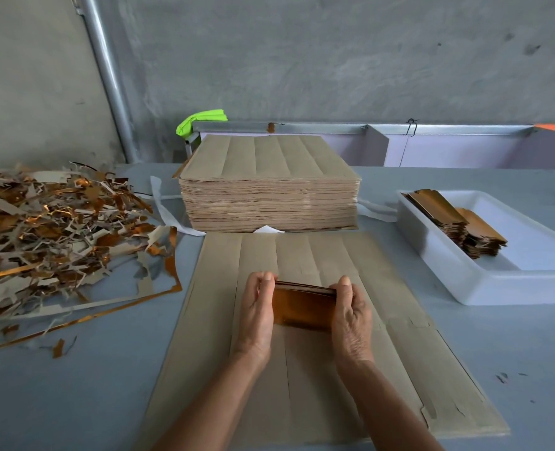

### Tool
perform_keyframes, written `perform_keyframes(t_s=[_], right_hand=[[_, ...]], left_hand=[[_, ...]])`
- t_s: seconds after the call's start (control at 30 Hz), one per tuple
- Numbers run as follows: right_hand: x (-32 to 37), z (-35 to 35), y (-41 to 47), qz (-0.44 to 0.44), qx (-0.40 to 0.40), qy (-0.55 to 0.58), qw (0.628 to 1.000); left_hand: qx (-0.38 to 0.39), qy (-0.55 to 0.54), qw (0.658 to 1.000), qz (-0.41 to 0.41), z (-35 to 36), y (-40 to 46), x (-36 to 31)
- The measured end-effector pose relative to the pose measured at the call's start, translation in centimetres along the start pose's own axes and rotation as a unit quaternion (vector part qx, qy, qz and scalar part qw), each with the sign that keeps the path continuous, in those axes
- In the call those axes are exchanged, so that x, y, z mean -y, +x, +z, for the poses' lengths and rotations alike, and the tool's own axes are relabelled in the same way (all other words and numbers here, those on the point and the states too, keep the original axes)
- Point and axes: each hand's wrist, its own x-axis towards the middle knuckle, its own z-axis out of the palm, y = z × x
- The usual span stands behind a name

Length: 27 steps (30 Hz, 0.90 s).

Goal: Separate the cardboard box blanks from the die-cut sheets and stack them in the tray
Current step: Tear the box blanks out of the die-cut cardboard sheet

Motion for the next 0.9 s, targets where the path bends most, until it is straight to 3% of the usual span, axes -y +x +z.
perform_keyframes(t_s=[0.13, 0.27, 0.47, 0.57, 0.67, 0.8, 0.9], right_hand=[[-0.1, 0.1, 0.2, 0.022, 0.0, 0.012, 1.0], [-0.1, -0.1, 0.4, 0.047, 0.014, -0.011, 0.999], [-0.1, -1.7, 0.6, 0.118, 0.08, 0.078, 0.987], [-0.4, -2.5, 0.5, 0.106, 0.15, 0.107, 0.977], [-0.6, -3.0, 0.7, 0.063, 0.148, 0.027, 0.987], [0.1, -3.4, 1.1, 0.088, 0.141, 0.029, 0.986], [0.6, -3.3, 1.2, 0.149, 0.114, 0.08, 0.979]], left_hand=[[0.012, -0.038, 0.999, -0.026, 0.1, -0.3, 0.4], [0.027, 0.027, 0.999, 0.033, 0.1, -0.6, 0.0], [0.082, 0.086, 0.993, 0.003, -1.1, 0.3, 0.6], [0.078, 0.084, 0.993, -0.014, -1.3, 0.6, 0.7], [0.055, 0.089, 0.994, -0.001, -1.1, 0.7, 0.2], [0.033, 0.058, 0.998, 0.001, -0.8, 0.7, -1.2], [0.017, -0.035, 0.998, -0.054, -0.6, 0.7, -2.0]])
